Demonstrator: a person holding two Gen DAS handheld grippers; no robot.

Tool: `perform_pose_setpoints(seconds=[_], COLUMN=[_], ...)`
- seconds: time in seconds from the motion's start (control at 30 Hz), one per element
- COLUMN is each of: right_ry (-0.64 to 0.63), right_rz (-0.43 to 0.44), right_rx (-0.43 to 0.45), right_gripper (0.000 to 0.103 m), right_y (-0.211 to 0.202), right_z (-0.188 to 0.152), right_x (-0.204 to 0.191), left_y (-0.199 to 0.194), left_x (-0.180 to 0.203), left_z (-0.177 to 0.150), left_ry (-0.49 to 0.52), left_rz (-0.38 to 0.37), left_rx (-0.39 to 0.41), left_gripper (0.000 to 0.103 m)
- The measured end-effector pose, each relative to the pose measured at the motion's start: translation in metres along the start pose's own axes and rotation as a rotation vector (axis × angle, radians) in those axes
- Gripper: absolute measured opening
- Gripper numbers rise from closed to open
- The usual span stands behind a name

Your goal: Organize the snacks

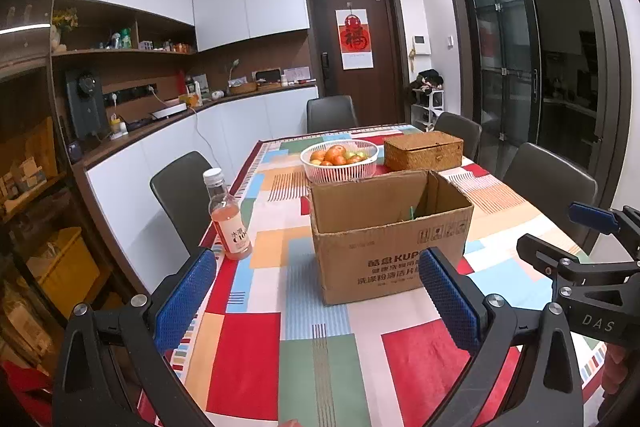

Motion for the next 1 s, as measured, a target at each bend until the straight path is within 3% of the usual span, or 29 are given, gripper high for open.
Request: perform_pose_setpoints(seconds=[1.0], right_ry=[0.001], right_rz=[0.012], right_rx=[0.02], right_gripper=[0.084], right_y=[-0.011], right_z=[0.002], right_x=[-0.003], left_y=[-0.009], left_x=[-0.001], left_z=[0.004], left_ry=[-0.005], left_rz=[-0.007], left_rx=[0.006], left_gripper=[0.103])
Point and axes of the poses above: each gripper's, at about its wrist camera, not at the fingertips, and y roughly the way its jaws point, x to its right, z to its top, the point moved 8 cm from there along y, roughly the way its jaws point, and after that the axes turned 14 degrees about z, right-handed, at the moved point
